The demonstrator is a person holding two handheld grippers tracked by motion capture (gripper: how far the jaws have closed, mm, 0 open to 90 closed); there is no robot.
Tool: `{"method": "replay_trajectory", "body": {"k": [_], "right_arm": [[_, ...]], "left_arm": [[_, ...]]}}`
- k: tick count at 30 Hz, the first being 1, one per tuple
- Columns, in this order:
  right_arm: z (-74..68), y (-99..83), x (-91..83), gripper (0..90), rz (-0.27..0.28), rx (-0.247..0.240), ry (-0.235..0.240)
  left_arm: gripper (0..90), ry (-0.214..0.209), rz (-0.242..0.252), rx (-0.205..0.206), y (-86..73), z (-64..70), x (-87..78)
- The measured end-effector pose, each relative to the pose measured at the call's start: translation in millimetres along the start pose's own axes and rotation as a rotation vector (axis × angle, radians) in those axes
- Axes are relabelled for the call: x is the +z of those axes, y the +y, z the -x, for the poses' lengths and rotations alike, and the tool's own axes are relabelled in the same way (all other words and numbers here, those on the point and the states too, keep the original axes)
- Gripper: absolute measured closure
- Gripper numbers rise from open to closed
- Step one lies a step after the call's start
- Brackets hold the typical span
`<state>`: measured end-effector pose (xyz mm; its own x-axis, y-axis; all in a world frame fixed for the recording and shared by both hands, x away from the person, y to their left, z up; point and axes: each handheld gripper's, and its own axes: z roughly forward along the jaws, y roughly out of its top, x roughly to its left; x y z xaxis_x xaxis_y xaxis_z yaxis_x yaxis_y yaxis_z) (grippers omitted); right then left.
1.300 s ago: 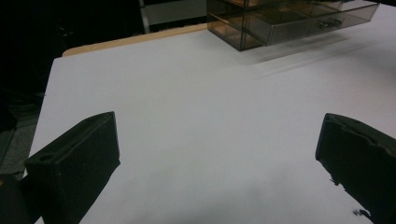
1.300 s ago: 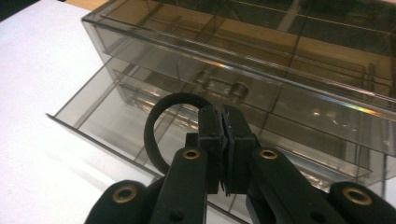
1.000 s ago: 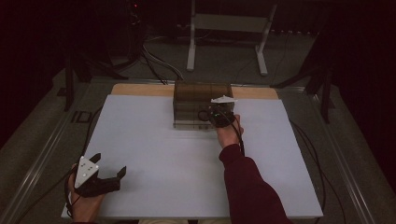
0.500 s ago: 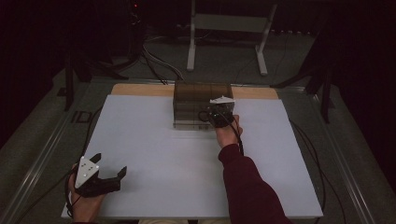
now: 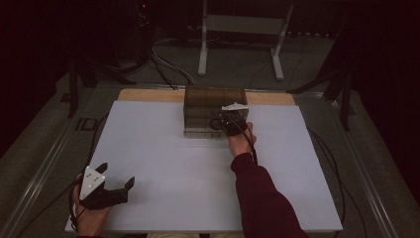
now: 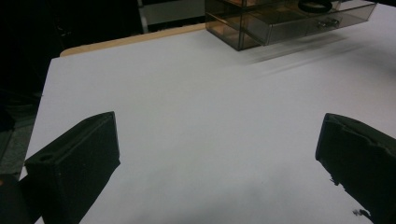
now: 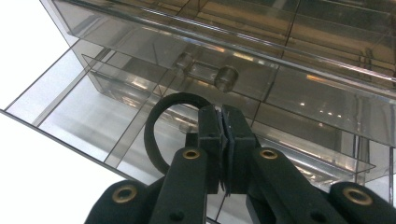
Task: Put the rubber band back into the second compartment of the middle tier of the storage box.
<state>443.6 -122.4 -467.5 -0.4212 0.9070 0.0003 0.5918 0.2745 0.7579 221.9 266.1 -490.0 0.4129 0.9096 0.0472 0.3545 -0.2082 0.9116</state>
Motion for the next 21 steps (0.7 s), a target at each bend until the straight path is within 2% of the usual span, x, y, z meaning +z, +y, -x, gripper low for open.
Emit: {"method": "replay_trajectory", "body": {"k": [21], "right_arm": [[-3.9, -4.1, 10.3, 87.2, -0.041, -0.015, -0.003]], "left_arm": [[0.4, -0.002, 0.000, 0.000, -0.2, 0.2, -0.1]]}}
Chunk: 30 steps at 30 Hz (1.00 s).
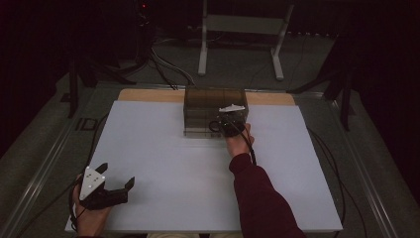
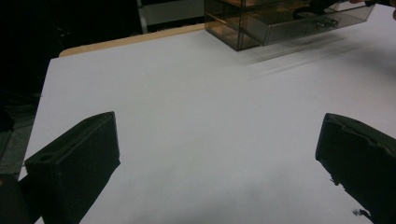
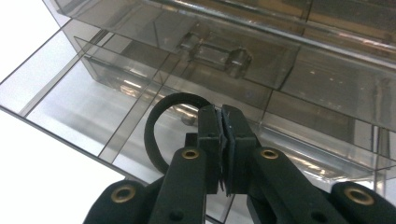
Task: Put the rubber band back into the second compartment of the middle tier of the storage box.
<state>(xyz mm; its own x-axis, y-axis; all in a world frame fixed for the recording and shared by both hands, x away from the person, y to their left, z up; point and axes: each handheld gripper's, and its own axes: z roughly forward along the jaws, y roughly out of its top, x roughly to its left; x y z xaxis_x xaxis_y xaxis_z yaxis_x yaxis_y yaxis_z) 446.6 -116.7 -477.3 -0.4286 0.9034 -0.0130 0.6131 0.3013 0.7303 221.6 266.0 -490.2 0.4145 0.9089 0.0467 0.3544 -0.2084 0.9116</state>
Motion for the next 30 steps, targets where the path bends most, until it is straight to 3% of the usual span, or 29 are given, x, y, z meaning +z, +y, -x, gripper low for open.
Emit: {"method": "replay_trajectory", "body": {"k": [5, 17, 25, 30], "right_arm": [[0.4, -1.0, 1.8, 83.1, -0.014, 0.001, 0.014], [3.0, 1.9, -8.7, 48.5, 0.064, 0.035, 0.041], [4.5, 3.7, -16.8, 33.6, 0.087, 0.043, 0.055], [6.5, 3.9, -21.4, 15.1, 0.082, 0.038, 0.050]], "left_arm": [[0.4, -0.001, -0.001, 0.000, 0.0, 0.4, 0.3], [0.4, -0.002, -0.004, 0.000, -0.3, 1.0, 1.1], [0.4, -0.003, -0.005, 0.000, -0.4, 1.3, 1.3], [0.4, -0.002, -0.005, 0.000, -0.4, 1.3, 1.1]]}}
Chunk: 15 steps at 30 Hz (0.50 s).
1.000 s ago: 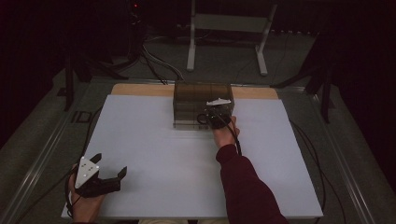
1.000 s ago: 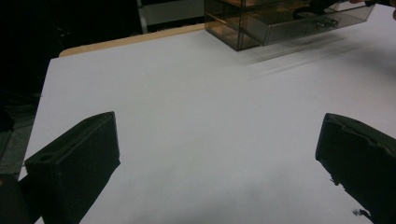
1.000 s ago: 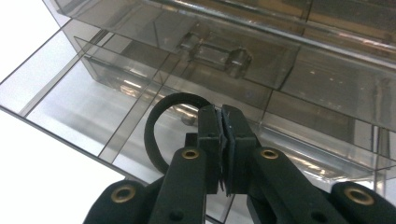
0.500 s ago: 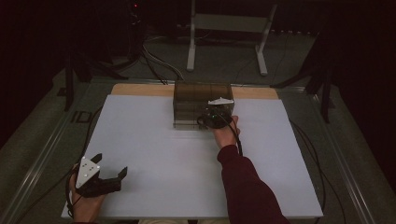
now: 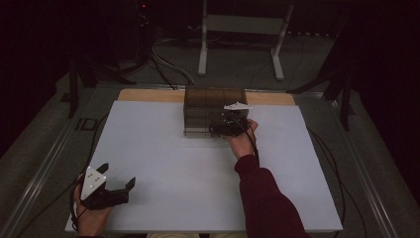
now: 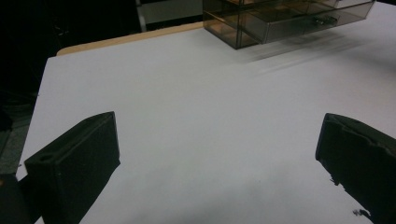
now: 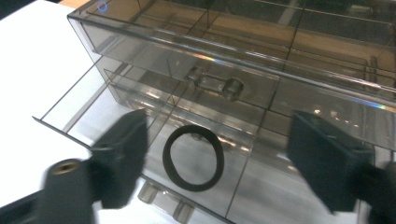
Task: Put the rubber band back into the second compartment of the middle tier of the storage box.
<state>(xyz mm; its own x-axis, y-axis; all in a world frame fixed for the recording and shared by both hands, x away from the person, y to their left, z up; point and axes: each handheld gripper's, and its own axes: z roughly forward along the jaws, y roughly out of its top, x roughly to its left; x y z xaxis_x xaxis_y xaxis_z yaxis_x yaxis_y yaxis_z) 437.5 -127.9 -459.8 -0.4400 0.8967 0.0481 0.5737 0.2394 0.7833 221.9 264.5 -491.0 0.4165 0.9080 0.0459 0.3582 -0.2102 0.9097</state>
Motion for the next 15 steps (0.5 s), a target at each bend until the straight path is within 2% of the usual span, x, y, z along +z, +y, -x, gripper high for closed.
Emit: {"method": "replay_trajectory", "body": {"k": [3, 4, 6, 15], "right_arm": [[0.6, -0.6, -2.0, 11.9, -0.007, -0.010, -0.007], [1.1, -1.0, -4.6, 5.8, -0.019, -0.020, -0.018], [1.8, -1.4, -8.1, 2.3, -0.022, -0.025, -0.027], [8.3, -3.4, -29.1, 0.0, -0.005, -0.057, -0.022]], "left_arm": [[0.4, 0.000, 0.001, 0.000, 0.1, 0.1, -0.1], [0.4, 0.000, 0.002, 0.000, 0.1, 0.0, -0.2], [0.4, 0.001, 0.002, -0.002, 0.1, -0.1, -0.4], [0.4, 0.002, 0.004, 0.000, 0.2, -0.1, -0.5]]}}
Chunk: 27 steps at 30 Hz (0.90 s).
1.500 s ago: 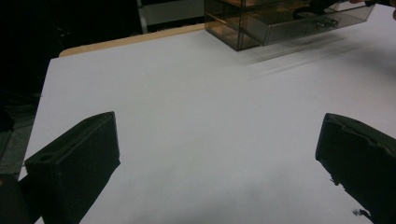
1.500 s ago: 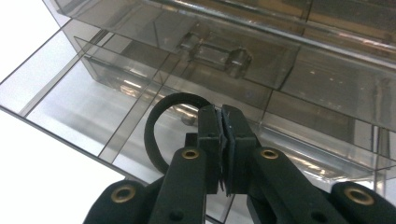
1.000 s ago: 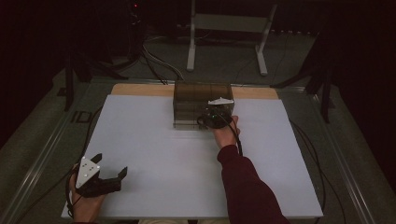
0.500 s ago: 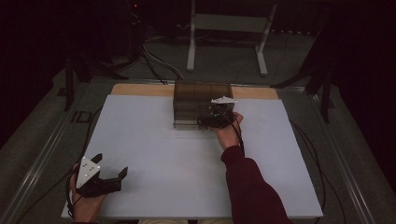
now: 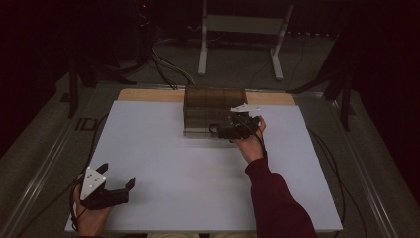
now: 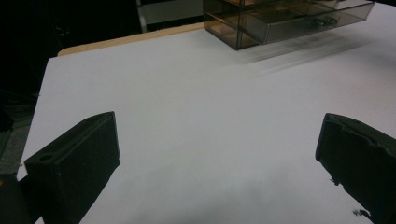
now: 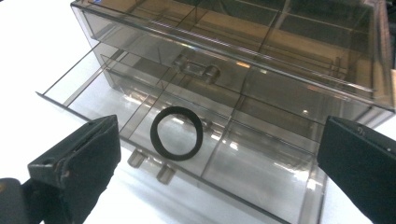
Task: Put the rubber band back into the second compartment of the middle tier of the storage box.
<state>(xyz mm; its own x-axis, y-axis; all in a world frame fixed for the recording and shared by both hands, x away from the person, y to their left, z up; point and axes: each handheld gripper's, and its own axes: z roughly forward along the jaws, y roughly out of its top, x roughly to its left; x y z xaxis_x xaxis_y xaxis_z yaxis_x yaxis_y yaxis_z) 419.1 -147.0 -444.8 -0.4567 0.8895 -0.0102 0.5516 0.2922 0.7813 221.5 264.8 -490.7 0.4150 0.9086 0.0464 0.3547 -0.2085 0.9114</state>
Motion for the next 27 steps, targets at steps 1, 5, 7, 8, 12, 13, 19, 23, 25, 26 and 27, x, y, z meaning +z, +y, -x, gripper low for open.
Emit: {"method": "replay_trajectory", "body": {"k": [1, 5, 7, 8, 12, 13, 19, 23, 25, 26, 27], "right_arm": [[0.5, -0.7, -2.3, 0.0, 0.002, -0.002, -0.002], [2.3, -5.0, -11.8, 0.0, 0.011, -0.014, -0.008], [2.9, -8.0, -16.7, 0.0, 0.015, -0.019, -0.012], [3.1, -9.8, -19.1, 0.0, 0.017, -0.025, -0.016], [4.1, -19.4, -29.1, 0.0, 0.021, -0.045, -0.034], [4.8, -22.3, -31.9, 0.0, 0.022, -0.049, -0.040], [11.2, -39.9, -54.9, 0.0, 0.042, -0.061, -0.067], [14.7, -55.5, -73.9, 0.0, 0.082, -0.076, -0.080], [16.9, -65.1, -80.9, 0.0, 0.089, -0.075, -0.085], [18.3, -70.3, -84.5, 0.0, 0.095, -0.075, -0.083], [19.7, -75.6, -87.9, 0.0, 0.104, -0.070, -0.083]], "left_arm": [[0.4, 0.000, 0.001, 0.000, 0.0, 0.0, -0.1], [0.4, -0.001, 0.001, 0.000, 0.0, 0.1, 0.0], [0.4, -0.001, 0.001, 0.000, 0.1, 0.1, -0.1], [0.4, 0.000, 0.001, 0.000, 0.1, 0.2, -0.2], [0.4, -0.001, 0.004, -0.003, 0.1, 0.4, -0.4], [0.4, 0.000, 0.004, -0.003, 0.1, 0.2, -0.4], [0.4, 0.000, 0.009, -0.007, 0.5, -0.3, -0.4], [0.4, -0.003, 0.014, -0.013, 1.3, -1.1, -0.6], [0.4, -0.004, 0.017, -0.014, 1.8, -1.3, -0.1], [0.4, -0.005, 0.018, -0.015, 2.0, -1.4, 0.1], [0.4, -0.005, 0.019, -0.017, 2.2, -1.6, 0.1]]}}
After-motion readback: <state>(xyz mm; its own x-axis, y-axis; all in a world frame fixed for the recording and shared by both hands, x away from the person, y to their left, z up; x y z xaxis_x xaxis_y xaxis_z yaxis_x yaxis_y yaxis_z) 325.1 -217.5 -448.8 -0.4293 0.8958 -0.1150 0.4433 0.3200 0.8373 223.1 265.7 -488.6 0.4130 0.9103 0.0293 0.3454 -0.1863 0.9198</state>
